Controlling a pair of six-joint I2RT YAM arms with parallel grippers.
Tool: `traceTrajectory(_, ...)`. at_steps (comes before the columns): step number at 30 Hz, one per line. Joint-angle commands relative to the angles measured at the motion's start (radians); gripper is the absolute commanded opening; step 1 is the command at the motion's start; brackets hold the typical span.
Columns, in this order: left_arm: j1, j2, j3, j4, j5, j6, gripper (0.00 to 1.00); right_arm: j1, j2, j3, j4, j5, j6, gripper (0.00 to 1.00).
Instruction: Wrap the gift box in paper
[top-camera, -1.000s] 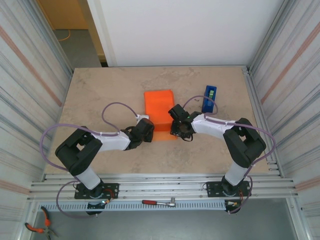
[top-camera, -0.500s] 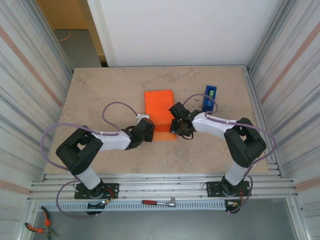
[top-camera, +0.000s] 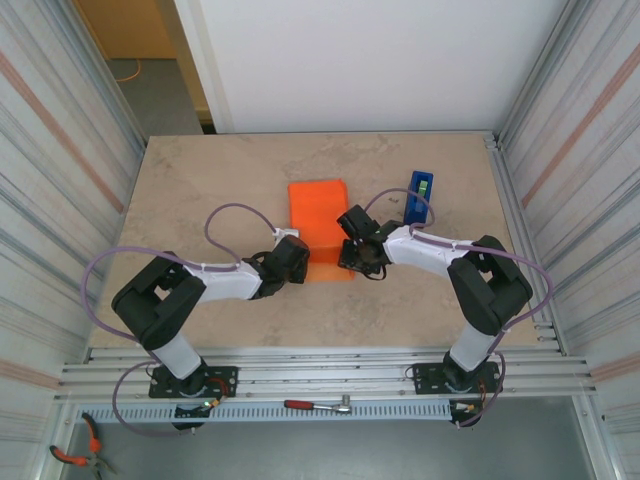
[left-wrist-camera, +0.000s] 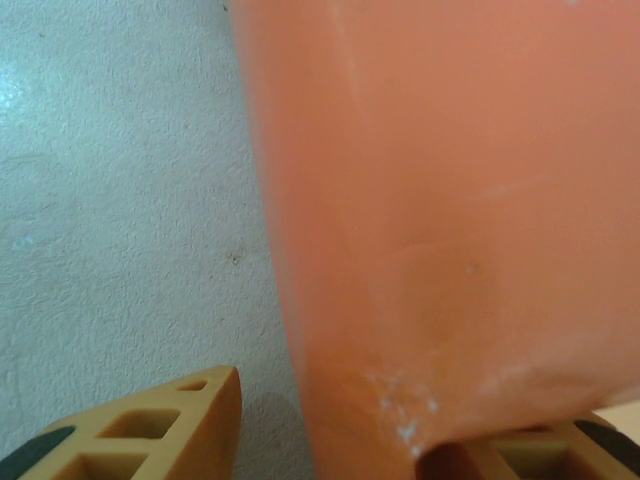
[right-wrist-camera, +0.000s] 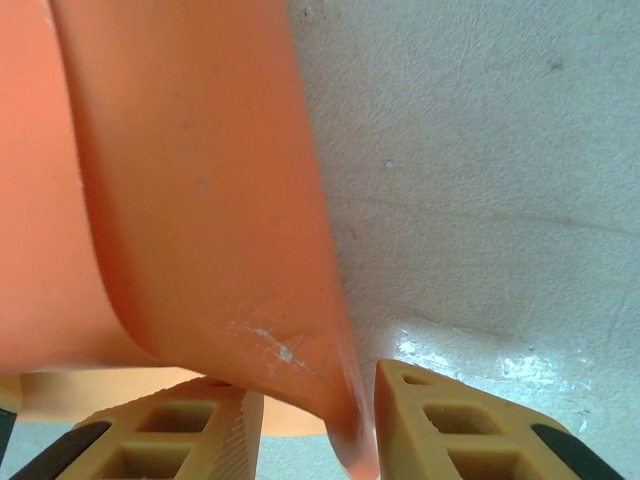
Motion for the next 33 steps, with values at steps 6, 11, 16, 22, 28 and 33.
traceTrajectory(6, -0.001, 0.006, 0.025, -0.001, -0.003, 0.020, 0.47, 0.018, -0.005, -0.027, -0.003, 0.003, 0.014, 0.24)
traceTrajectory(11, 0.001, -0.052, 0.020, -0.013, 0.024, 0.038, 0.51, 0.021, -0.003, -0.035, 0.012, -0.005, 0.015, 0.00)
traceTrajectory(16, 0.040, -0.129, 0.005, -0.051, 0.143, 0.023, 0.59, 0.030, -0.010, -0.036, 0.013, -0.006, 0.022, 0.00)
traceTrajectory(22, 0.098, -0.245, -0.087, -0.031, 0.240, -0.079, 0.61, 0.063, -0.010, -0.032, 0.022, -0.001, 0.042, 0.00)
traceTrajectory(28, 0.105, -0.312, -0.159, -0.015, 0.240, -0.118, 0.53, 0.089, -0.012, -0.035, 0.022, 0.008, 0.059, 0.00)
traceTrajectory(33, 0.105, -0.328, -0.177, -0.018, 0.213, -0.117, 0.50, 0.095, -0.028, -0.048, 0.023, 0.021, 0.066, 0.31)
